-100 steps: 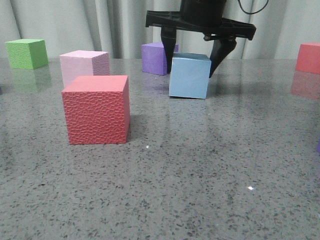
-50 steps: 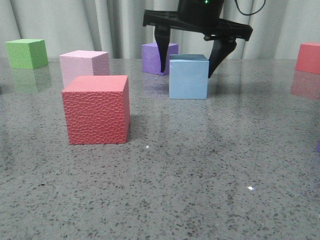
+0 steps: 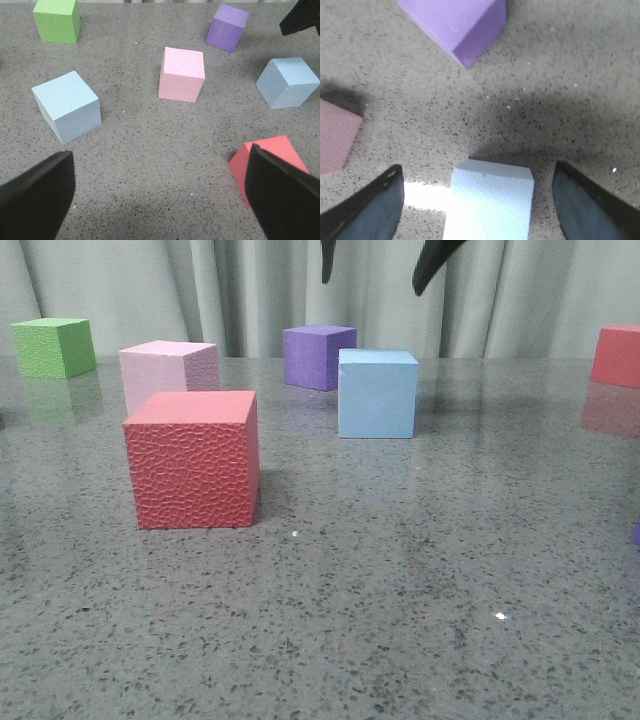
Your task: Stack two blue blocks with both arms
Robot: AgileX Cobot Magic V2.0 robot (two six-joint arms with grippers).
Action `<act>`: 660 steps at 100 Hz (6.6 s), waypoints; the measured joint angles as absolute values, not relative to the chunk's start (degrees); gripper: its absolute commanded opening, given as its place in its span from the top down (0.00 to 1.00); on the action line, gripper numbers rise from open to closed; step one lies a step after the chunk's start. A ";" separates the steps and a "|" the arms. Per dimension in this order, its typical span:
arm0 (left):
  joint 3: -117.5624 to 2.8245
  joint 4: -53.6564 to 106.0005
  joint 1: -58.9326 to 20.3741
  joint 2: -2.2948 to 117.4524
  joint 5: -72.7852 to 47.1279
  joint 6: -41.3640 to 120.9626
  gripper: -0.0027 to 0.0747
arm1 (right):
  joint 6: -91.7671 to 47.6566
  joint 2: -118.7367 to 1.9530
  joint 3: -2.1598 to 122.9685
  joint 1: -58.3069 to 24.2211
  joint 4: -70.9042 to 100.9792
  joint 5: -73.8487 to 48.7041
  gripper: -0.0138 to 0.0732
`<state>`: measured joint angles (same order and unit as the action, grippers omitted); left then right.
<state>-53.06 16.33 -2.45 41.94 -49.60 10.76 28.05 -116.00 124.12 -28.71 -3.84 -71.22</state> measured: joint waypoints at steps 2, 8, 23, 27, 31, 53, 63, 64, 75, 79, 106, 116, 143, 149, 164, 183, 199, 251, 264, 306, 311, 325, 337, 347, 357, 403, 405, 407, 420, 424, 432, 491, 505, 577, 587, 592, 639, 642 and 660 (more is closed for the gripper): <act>-53.06 16.33 -2.45 41.94 -49.60 10.76 0.12 | 27.74 -116.00 124.43 -28.71 -3.84 -71.31 0.15; -53.06 16.33 -2.45 41.94 -49.60 10.76 0.12 | 27.15 -116.00 124.67 -28.71 -3.99 -71.31 0.15; -53.06 16.23 -2.45 41.94 -49.60 10.76 0.12 | 24.90 -116.00 124.71 -28.19 -4.27 -71.60 0.15; -53.06 16.23 -2.45 41.94 -49.60 10.76 0.12 | 24.09 -116.00 124.71 -27.95 -4.27 -71.60 0.15; -53.06 16.23 -2.45 41.94 -49.60 10.76 0.12 | 23.54 -116.00 124.71 -27.51 -4.27 -71.60 0.15; -53.06 16.23 -2.45 41.94 -49.60 10.76 0.12 | 20.05 -114.02 124.71 -24.18 -4.27 -71.73 0.15; -53.06 16.23 -2.45 41.94 -49.60 10.76 0.12 | 18.49 -112.64 124.71 -21.90 -4.31 -71.77 0.15; -53.06 16.23 -2.45 41.94 -49.60 10.76 0.12 | 18.28 -112.42 124.71 -21.73 -4.31 -71.77 0.15; -53.06 16.23 -2.45 41.94 -49.60 10.76 0.12 | 16.42 -110.82 124.71 -19.06 -4.31 -71.87 0.15; -53.06 16.23 -2.45 41.94 -49.60 10.76 0.12 | 15.69 -110.39 124.71 -18.03 -4.19 -71.92 0.15; -53.06 16.12 -2.45 41.94 -49.60 10.76 0.12 | 10.92 -104.90 119.88 -11.42 -3.34 -72.16 0.15; -53.06 16.12 -2.45 41.94 -49.60 10.76 0.12 | 9.45 -102.20 116.68 -9.14 -3.34 -72.16 0.15; -53.06 16.12 -2.45 41.94 -49.60 10.76 0.12 | 6.81 -92.45 105.70 -4.21 -2.96 -72.16 0.15; -53.06 16.12 -2.45 41.94 -49.60 10.76 0.12 | 6.19 -90.36 102.89 -3.18 -2.57 -72.16 0.15; -53.06 16.12 -2.45 41.94 -49.60 10.76 0.12 | 4.42 -84.19 94.05 -1.68 -1.83 -70.38 0.15; -53.06 16.12 -2.45 41.94 -49.60 10.76 0.12 | 3.78 -75.19 82.25 -1.58 -1.20 -65.54 0.15; -53.06 16.12 -2.45 41.94 -49.60 10.76 0.12 | 3.68 -68.78 73.05 -1.58 -1.20 -63.16 0.15; -53.06 16.12 -2.45 41.94 -49.60 10.76 0.12 | 3.68 -55.55 58.47 -1.58 -1.07 -60.84 0.15; -53.06 16.02 -2.45 41.94 -49.60 10.76 0.12 | 3.68 -55.55 58.38 -1.58 -1.07 -60.73 0.15; -62.67 11.10 -2.45 53.95 -52.08 9.13 0.12 | 3.68 -55.55 58.38 -1.58 -1.07 -60.65 0.15; -64.41 10.28 -2.45 56.70 -52.17 8.19 0.12 | 3.68 -55.55 58.38 -1.58 -1.07 -60.65 0.15; -68.52 7.35 -2.45 63.86 -52.31 4.98 0.12 | 3.68 -55.55 58.38 -1.58 -1.07 -60.65 0.15; -70.98 5.31 -2.45 68.79 -52.70 2.61 0.12 | 3.68 -55.55 58.38 -1.58 -1.04 -60.65 0.15; -72.07 2.90 -2.45 71.99 -52.80 -0.45 0.12 | 3.68 -55.55 58.38 -1.58 -0.83 -60.65 0.15; -72.44 0.00 -2.45 74.53 -52.80 -4.88 0.12 | 3.68 -55.55 58.38 -1.58 -0.71 -60.65 0.15; -72.69 -2.36 -2.45 83.62 -49.64 -16.90 0.12 | 3.68 -55.55 58.38 -1.58 0.00 -60.65 0.15; -72.69 -2.47 -2.45 84.00 -49.34 -17.23 0.12 | 3.68 -55.55 58.38 -1.58 0.00 -60.65 0.15; -72.69 -2.46 -2.45 84.32 -49.22 -17.54 0.12 | 3.68 -55.55 58.38 -1.58 0.00 -60.65 0.15; -72.91 -4.12 -2.45 85.68 -48.24 -20.15 0.12 | 3.68 -55.55 58.38 -1.58 0.31 -60.65 0.15; -73.14 -4.84 -2.45 85.99 -48.23 -20.83 0.12 | 3.68 -55.55 58.38 -1.58 0.43 -60.65 0.15; -73.88 -5.57 -2.45 86.58 -48.23 -21.69 0.12 | 3.68 -55.55 58.38 -1.58 0.65 -60.65 0.15; -77.39 -6.03 -2.45 93.99 -48.25 -22.43 0.12 | 3.68 -55.55 58.38 -1.58 1.20 -60.17 0.15; -77.39 -6.03 -2.45 95.52 -48.25 -22.55 0.12 | 3.68 -55.55 58.38 -1.58 1.25 -60.05 0.15; -77.42 -6.85 -2.45 95.85 -48.25 -22.67 0.59 | 3.68 -55.55 58.38 -1.58 1.25 -59.82 0.15; -77.42 -6.85 -2.45 95.85 -48.25 -22.77 0.63 | 3.68 -55.55 58.38 -1.58 1.25 -59.82 0.15; -77.42 -6.85 -2.45 95.85 -48.25 -22.77 0.64 | 3.68 -55.55 58.38 -1.58 1.25 -59.82 0.15; -86.26 -5.74 -2.45 95.85 -58.35 -15.76 0.64 | 3.68 -55.55 58.38 -1.58 1.25 -59.73 0.15; -87.46 -5.29 -2.45 95.85 -59.25 -14.78 0.64 | 3.68 -55.55 58.38 -1.58 1.25 -59.73 0.15; -94.82 -1.64 -2.45 95.85 -64.03 -10.23 0.64 | 3.68 -55.55 58.38 -1.58 1.25 -59.73 0.15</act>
<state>-94.82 -1.64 -2.45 95.85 -64.03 -10.23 3.68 -55.55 58.38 -1.58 1.25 -59.73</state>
